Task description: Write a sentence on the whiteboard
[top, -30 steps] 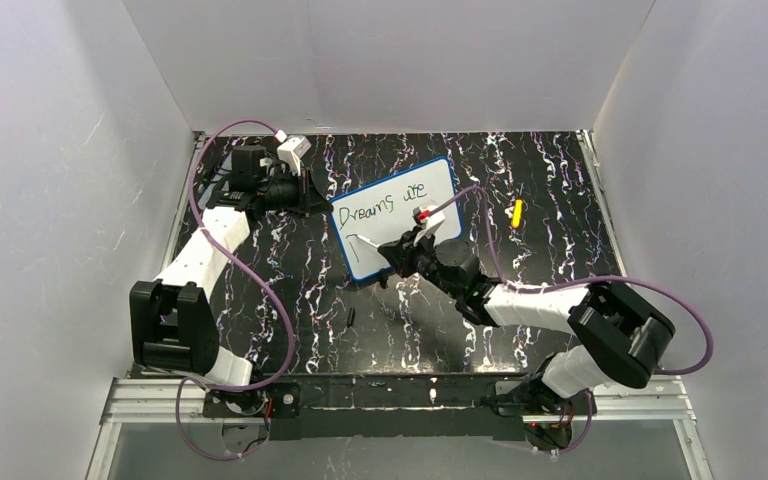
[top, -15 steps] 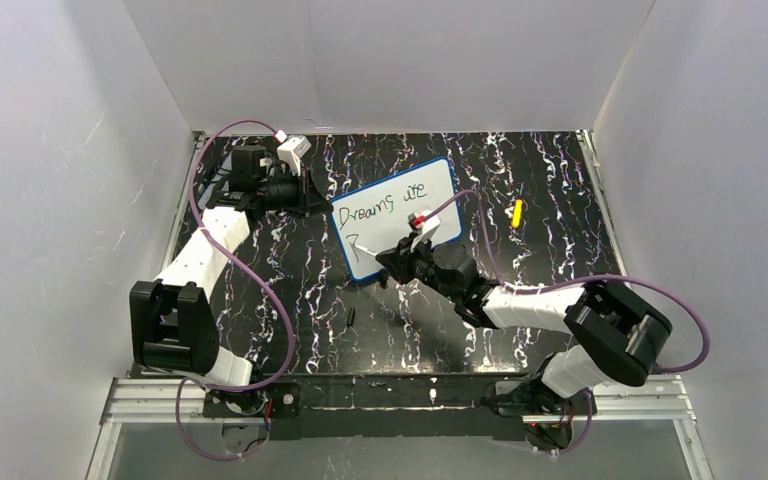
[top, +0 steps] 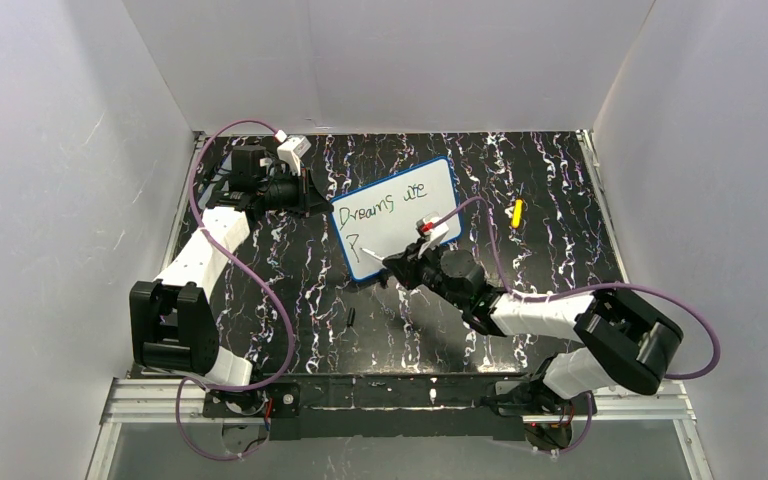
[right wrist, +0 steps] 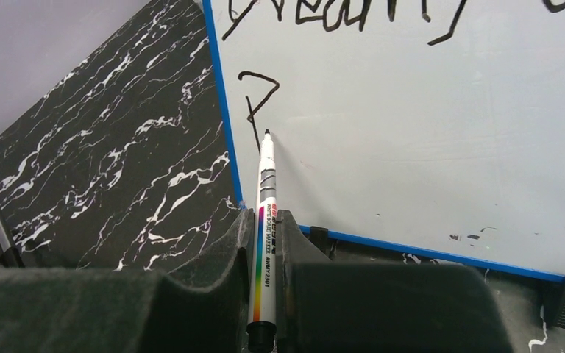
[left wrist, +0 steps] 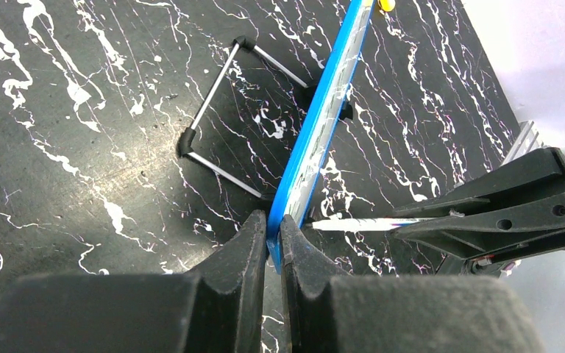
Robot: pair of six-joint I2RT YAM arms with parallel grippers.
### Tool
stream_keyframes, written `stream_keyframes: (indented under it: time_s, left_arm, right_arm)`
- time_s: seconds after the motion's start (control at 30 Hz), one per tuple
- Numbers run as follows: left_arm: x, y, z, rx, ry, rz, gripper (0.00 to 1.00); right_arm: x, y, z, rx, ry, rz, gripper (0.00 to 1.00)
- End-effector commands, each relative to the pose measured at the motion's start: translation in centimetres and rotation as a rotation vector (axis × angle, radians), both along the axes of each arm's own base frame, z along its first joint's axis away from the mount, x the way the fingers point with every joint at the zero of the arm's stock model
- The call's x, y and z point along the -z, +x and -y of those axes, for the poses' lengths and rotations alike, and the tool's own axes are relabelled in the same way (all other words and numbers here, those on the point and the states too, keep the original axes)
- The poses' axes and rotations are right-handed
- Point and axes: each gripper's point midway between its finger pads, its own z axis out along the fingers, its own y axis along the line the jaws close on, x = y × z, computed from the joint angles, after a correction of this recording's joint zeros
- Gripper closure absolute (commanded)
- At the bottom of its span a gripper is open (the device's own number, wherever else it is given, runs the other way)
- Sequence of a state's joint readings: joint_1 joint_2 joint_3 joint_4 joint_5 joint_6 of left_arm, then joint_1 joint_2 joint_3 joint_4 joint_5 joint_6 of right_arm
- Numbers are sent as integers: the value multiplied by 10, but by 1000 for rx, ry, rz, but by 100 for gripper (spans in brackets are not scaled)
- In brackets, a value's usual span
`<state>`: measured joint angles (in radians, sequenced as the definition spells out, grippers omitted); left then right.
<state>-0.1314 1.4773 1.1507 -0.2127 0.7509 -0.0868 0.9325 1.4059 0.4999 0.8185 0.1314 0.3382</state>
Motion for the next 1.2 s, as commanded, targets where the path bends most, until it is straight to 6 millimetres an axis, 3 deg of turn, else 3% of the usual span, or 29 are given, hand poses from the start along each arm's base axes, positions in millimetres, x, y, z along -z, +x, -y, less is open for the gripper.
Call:
stream_keyframes:
  time_s: [0.0, 0.4, 0.67, 0.9, 1.17]
  left_arm:
    - [-20, -12, 7, 37, -38, 30, 100]
    - [-19, -12, 6, 38, -38, 27, 100]
    - [-20, -13, 7, 38, -39, 31, 100]
    - [-21, -13, 7, 40, -40, 32, 100]
    - [-20, -13, 7, 40, -43, 29, 100]
  right_arm:
    - [-29, 10, 7, 67, 79, 70, 99]
    - [-32, 29, 5, 101, 81, 95, 99]
    - [-17, 20, -1, 44, 53, 61, 99]
    - [4, 6, 10, 42, 9, 18, 99]
    - [-1, 16, 32, 159, -15, 34, 99]
